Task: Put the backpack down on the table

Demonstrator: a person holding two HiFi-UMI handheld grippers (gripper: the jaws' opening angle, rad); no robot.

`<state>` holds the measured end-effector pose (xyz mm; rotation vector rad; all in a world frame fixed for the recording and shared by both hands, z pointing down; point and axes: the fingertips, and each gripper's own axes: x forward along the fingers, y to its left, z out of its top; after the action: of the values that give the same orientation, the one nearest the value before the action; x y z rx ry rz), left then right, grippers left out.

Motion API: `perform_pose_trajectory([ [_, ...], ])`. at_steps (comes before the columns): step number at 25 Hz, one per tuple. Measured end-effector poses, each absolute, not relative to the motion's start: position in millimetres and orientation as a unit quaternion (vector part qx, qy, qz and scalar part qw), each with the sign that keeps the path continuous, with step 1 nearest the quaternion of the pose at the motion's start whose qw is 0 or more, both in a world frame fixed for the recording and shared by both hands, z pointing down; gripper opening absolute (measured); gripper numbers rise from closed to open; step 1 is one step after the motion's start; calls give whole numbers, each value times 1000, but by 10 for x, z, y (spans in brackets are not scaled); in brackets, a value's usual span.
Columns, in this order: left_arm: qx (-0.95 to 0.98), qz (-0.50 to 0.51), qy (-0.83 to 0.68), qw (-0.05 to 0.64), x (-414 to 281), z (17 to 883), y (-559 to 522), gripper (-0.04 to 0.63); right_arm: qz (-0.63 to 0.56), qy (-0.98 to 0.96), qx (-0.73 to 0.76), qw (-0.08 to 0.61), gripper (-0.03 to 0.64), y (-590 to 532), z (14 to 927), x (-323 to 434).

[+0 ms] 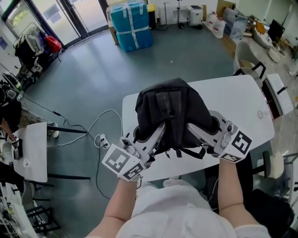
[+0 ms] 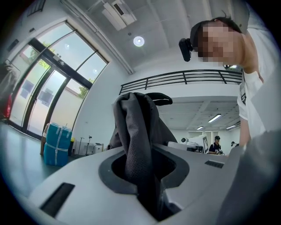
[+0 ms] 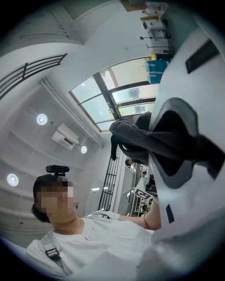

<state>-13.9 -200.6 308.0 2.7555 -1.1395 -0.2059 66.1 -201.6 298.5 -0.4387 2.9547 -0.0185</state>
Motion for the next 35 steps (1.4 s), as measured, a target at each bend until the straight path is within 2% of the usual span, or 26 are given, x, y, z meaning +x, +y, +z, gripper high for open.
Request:
perform_pose_trajectory([
  [12,920,-55,-384,58,-456,3105,-2684,94,-5,981,-167,96,98,-2708,3048,353],
  [30,912,-27,-385,143,-642,4314,-3491,94,-72,970,-228,38,97,-3509,4234,168],
  [35,911,-26,-385,146,-608,4498,-3488,98,-95,961,-256,50,98,-3521,4460,250],
])
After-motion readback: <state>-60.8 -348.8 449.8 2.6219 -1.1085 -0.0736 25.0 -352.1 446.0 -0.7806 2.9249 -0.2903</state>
